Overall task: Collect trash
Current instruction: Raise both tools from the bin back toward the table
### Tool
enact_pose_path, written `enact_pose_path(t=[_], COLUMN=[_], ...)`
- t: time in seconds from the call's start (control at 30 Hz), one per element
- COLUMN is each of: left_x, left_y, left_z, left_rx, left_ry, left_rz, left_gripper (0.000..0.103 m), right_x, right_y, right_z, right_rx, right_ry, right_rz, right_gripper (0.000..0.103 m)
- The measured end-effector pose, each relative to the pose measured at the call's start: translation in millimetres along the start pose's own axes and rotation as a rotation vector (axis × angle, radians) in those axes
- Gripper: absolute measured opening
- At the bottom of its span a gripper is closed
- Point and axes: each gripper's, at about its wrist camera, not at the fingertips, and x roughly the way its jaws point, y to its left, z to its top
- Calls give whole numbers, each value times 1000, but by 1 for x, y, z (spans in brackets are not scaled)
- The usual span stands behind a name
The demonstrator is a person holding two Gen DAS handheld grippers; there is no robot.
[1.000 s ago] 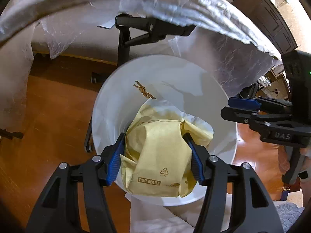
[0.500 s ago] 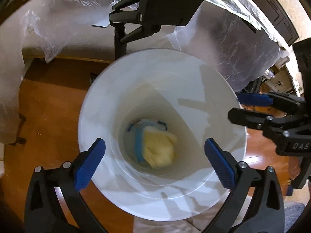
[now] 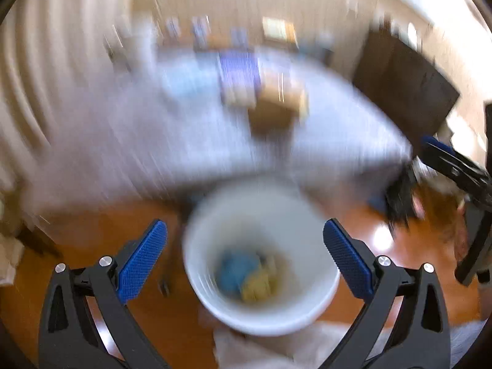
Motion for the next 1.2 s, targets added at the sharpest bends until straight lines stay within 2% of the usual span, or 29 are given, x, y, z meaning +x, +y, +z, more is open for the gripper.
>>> enact_pose_path(t=[0.07, 0.1, 0.13, 0.17, 0.2, 0.27, 0.47, 0.53, 0.67, 0.9, 1.03, 1.13, 1.2], left_x=[-33, -50, -59, -61, -61, -54, -46, -40, -35, -6, 7, 18, 28], left_y=[-3, -2, -2, 0, 1, 4, 2, -3, -19, -36, -32, -22, -12], left_z=[16, 20, 23, 28, 32, 44, 46, 46, 36, 41, 49, 56, 63], left_rx=[-13, -33, -75, -123, -141, -142, -151, -139, -99, -15, 8, 29, 37], left_ry=[-186, -305, -380, -425, -424, -358, -352, -314, -266, -182, -157, -138, -121], left_rz=[91, 164, 246, 291, 272, 196, 230, 184, 139, 39, -27, -30, -41], left_gripper=[102, 102, 102, 102, 102, 102, 102, 102, 102, 102, 102, 102, 102], right_x=[-28, -32, -30, -27, -22, -15, 4, 9, 34, 80, 101, 116, 127], right_y=[-3, -6, -15, -20, -26, -31, -35, -30, -34, -31, -27, -24, -20], right_z=[20, 29, 39, 44, 47, 52, 60, 57, 61, 70, 73, 70, 68], right_rx=[22, 53, 105, 152, 197, 219, 144, 133, 155, 178, 189, 191, 176], right_ry=[-192, -221, -210, -203, -190, -180, -123, -102, -37, 62, 97, 130, 149], right_rz=[31, 47, 83, 104, 110, 92, 25, 20, 16, -18, -47, -73, -99], right_gripper=[99, 99, 99, 99, 99, 99, 99, 99, 99, 99, 99, 98, 93])
